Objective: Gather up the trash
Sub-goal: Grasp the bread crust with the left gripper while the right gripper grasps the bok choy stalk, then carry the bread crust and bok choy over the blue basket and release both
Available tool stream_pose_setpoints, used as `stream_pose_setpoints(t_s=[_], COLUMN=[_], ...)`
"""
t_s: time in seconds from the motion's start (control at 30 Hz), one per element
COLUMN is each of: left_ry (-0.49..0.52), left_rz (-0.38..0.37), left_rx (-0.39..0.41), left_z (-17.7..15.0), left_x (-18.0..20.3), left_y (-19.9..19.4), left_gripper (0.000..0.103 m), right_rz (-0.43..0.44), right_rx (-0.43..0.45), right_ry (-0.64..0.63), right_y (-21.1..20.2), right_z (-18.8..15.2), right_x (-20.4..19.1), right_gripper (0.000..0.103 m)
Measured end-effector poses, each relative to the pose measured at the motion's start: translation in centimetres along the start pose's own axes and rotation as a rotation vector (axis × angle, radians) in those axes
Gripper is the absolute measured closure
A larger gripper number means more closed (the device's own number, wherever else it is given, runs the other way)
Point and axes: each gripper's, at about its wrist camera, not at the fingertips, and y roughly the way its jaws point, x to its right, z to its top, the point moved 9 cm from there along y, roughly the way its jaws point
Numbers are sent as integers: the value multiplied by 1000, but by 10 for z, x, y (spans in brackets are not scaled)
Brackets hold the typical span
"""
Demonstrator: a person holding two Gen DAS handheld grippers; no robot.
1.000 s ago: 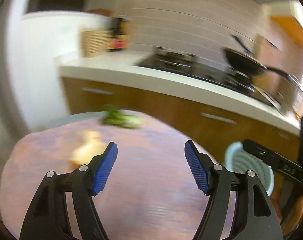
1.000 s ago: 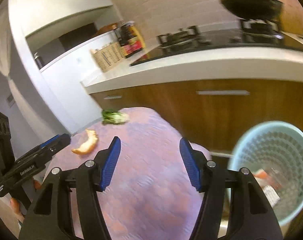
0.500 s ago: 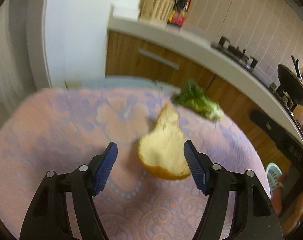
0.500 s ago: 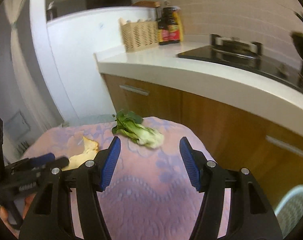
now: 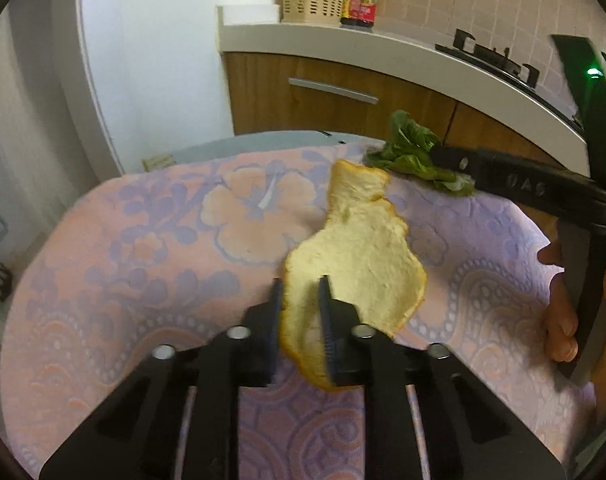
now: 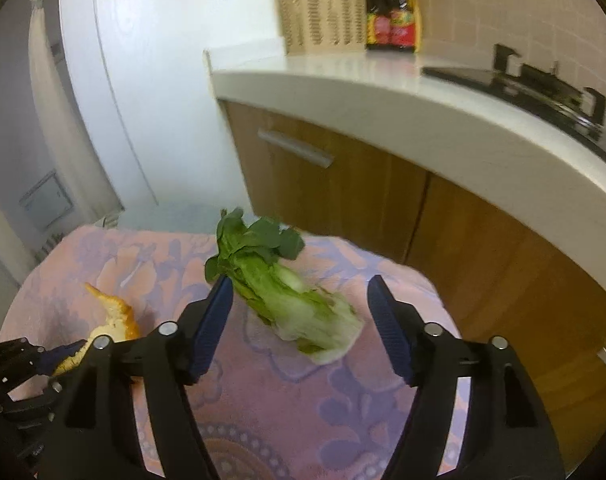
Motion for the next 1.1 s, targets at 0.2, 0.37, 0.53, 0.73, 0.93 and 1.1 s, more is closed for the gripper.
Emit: stream_pose_setpoints(t_s=[0.2, 0.37, 0.53, 0.73, 0.93, 1.1], left_ry=[-61, -85, -119, -139, -83, 47], left_rz=[-61, -104, -189, -318, -470, -559], left_rx=[-1, 14, 46, 92, 133, 128], left_z=[0, 3, 8, 13, 15, 4], left_x=[-7, -6, -6, 2, 44, 114], left_y=[-5, -10, -22, -41, -72, -105], left_gripper=[95, 100, 100, 100, 100, 100], right_rz=[-7, -11, -5, -15, -136, -257], right_rx=[-66, -65, 66, 142, 212, 233], right_ry=[-38, -59, -98, 43, 150, 264], right_y=[14, 13, -17, -79, -184, -257], right_z=[-4, -9, -9, -47, -126, -187], right_x=[-5, -6, -18, -1, 30, 78], right_gripper=[37, 71, 77, 77, 77, 77])
